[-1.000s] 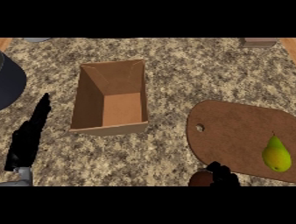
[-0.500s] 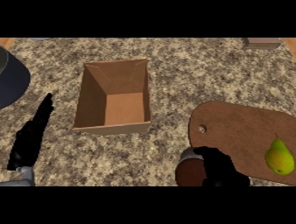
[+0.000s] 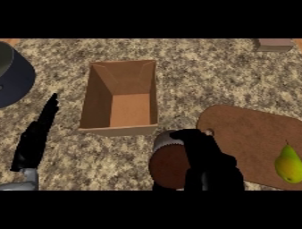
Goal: Pick the cupcake from the cutting board and place it in the cardboard box
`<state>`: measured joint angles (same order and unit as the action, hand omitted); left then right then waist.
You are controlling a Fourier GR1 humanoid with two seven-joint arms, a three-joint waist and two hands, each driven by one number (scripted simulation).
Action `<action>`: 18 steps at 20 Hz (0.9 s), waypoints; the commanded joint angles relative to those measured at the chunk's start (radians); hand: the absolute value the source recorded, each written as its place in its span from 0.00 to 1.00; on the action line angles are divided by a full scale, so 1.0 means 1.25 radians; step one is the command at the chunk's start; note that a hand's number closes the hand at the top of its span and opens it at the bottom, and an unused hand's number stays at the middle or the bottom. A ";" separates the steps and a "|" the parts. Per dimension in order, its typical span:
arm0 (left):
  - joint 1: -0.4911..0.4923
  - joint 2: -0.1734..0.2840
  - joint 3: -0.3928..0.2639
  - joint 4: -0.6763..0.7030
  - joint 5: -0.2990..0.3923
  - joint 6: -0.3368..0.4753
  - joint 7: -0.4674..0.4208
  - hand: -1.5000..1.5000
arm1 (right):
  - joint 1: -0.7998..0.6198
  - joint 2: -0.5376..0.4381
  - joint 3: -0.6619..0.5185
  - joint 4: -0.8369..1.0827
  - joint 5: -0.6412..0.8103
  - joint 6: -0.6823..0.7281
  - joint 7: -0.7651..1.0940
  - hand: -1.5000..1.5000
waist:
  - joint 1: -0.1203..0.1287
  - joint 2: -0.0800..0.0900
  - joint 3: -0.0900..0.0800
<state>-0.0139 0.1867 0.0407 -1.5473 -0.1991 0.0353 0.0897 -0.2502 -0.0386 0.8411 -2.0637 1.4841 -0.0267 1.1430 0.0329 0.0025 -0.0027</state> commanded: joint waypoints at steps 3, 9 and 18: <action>-0.031 0.001 0.000 0.023 -0.001 -0.006 0.002 0.50 | -0.231 0.030 -0.076 0.114 -0.131 0.013 0.199 1.00 | 0.014 0.003 -0.001; -0.029 -0.004 -0.006 0.027 -0.013 0.003 -0.021 0.50 | -0.359 0.030 -0.194 0.304 -0.288 -0.037 0.190 1.00 | 0.024 0.006 0.000; -0.028 -0.020 -0.023 0.019 -0.013 -0.003 -0.014 0.50 | -0.505 0.030 -0.263 0.631 -0.444 -0.164 0.141 1.00 | 0.036 0.009 0.001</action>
<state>-0.0512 0.1644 0.0140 -1.5180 -0.2155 0.0326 0.0777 -0.8006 -0.0112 0.5347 -1.4165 1.0061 -0.1112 1.1610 0.0726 0.0133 -0.0017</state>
